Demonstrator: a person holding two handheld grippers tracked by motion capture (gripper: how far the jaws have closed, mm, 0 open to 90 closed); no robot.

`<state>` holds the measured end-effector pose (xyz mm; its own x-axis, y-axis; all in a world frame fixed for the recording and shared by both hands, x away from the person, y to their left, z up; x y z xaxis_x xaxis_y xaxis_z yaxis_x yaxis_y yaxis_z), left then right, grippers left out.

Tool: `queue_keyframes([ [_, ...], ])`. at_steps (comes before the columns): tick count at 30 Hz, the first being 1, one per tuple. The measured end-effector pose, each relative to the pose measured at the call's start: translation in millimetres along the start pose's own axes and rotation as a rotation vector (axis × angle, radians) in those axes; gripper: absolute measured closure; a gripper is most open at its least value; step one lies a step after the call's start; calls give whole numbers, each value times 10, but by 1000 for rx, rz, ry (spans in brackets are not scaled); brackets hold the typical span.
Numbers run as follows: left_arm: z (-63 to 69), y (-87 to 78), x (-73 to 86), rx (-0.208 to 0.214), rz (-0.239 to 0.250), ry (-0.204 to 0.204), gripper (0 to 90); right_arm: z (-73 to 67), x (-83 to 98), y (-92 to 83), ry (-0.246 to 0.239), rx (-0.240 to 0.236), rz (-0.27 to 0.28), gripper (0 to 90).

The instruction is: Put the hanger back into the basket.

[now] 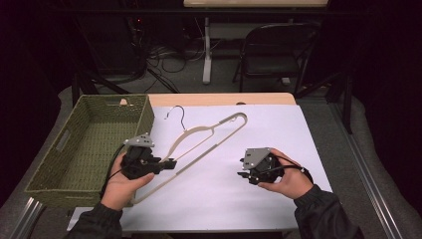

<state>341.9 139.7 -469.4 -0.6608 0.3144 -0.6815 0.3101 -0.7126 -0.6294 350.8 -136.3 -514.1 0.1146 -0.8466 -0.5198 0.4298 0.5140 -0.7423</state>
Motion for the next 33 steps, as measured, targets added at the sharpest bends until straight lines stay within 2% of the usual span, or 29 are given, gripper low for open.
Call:
queue_keyframes([
  [1, -8, -47, -21, -8, 7, 1, 872, 2, 32, 16, 28, 6, 3, 549],
  [4, -40, -203, -86, -22, 26, -4, 872, 14, 80, 25, 37, 15, -14, 544],
  [7, -95, -360, -150, -55, 50, -2, 872, 11, 127, 59, 73, 11, 8, 523],
  [10, -196, -517, -198, -98, 73, 1, 871, 26, 177, 80, 112, 21, 22, 513],
  [15, -383, -776, -216, -147, 96, -34, 872, 41, 286, 117, 176, 35, 13, 503],
  [19, -531, -998, -209, -192, 105, -46, 872, 47, 373, 136, 238, 42, 19, 493],
  [23, -680, -1246, -193, -240, 107, -49, 872, 47, 460, 165, 258, 54, -2, 478],
  [24, -719, -1312, -186, -252, 107, -46, 872, 47, 460, 165, 258, 54, -2, 478],
  [25, -756, -1377, -177, -265, 110, -55, 872, 62, 465, 169, 271, 71, 22, 478],
  [28, -873, -1564, -143, -294, 115, -61, 872, 63, 488, 141, 280, 67, 6, 478],
  [31, -991, -1727, -92, -297, 110, -62, 872, 69, 508, 124, 283, 68, 7, 478],
  [33, -1081, -1816, -54, -301, 111, -83, 871, 69, 522, 110, 291, 71, 1, 479],
])
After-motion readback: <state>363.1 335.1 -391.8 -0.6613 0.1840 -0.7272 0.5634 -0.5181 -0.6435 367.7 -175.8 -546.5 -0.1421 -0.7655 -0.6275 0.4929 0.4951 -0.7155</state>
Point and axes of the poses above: each handheld gripper's, and its own axes: y roughly forward along the jaws, x roughly out of its underside, z roughly to its right, the point moved 7 cm from there along y, roughly forward along the jaws, and after that the axes turned 10 degrees about -y, right-handed, at the moved point
